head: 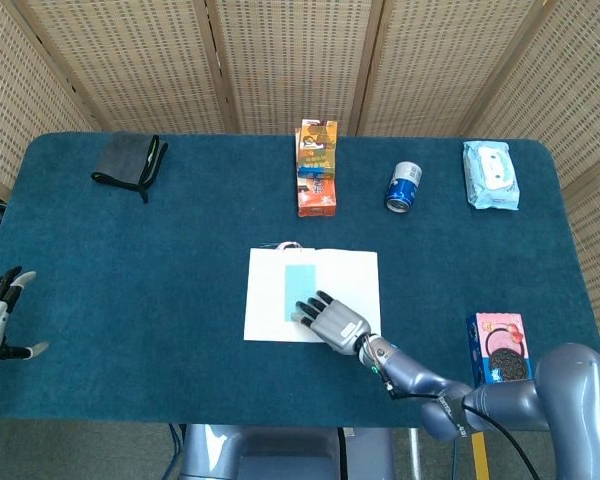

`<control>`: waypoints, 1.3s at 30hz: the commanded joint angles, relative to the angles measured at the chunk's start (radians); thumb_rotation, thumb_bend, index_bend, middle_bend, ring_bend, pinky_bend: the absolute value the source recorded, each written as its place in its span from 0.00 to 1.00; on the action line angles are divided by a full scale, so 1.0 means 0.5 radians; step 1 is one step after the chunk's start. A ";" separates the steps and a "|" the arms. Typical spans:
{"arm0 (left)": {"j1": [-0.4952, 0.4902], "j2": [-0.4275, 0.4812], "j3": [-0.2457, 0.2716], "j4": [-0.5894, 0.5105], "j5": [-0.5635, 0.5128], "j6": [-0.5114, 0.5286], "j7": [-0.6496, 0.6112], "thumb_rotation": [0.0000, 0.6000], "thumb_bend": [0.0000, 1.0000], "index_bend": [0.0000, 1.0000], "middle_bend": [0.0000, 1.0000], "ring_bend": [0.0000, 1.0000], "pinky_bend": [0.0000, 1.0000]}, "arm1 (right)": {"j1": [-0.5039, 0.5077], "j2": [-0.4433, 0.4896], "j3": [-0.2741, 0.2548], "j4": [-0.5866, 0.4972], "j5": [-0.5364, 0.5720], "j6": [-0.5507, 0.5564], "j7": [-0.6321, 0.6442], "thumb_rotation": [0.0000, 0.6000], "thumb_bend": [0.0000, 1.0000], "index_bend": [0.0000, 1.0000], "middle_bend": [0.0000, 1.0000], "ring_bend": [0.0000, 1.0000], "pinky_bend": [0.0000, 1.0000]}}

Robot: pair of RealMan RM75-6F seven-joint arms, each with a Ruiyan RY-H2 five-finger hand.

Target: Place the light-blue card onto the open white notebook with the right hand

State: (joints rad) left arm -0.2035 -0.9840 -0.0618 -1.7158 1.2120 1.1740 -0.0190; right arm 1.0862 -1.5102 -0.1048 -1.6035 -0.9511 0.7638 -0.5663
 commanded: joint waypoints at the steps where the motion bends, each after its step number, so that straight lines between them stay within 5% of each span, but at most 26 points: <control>1: 0.002 0.001 0.002 -0.001 0.006 0.004 -0.003 1.00 0.00 0.00 0.00 0.00 0.00 | -0.012 -0.003 0.001 -0.009 0.003 0.011 -0.011 1.00 1.00 0.00 0.00 0.00 0.00; 39: 0.009 0.016 0.008 -0.005 0.032 0.010 -0.038 1.00 0.00 0.00 0.00 0.00 0.00 | -0.048 -0.082 0.077 -0.031 0.209 0.065 -0.199 1.00 1.00 0.00 0.00 0.00 0.00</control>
State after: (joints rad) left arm -0.1987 -0.9760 -0.0581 -1.7185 1.2280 1.1788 -0.0377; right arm 1.0619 -1.5521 -0.0665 -1.6179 -0.8481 0.7965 -0.6649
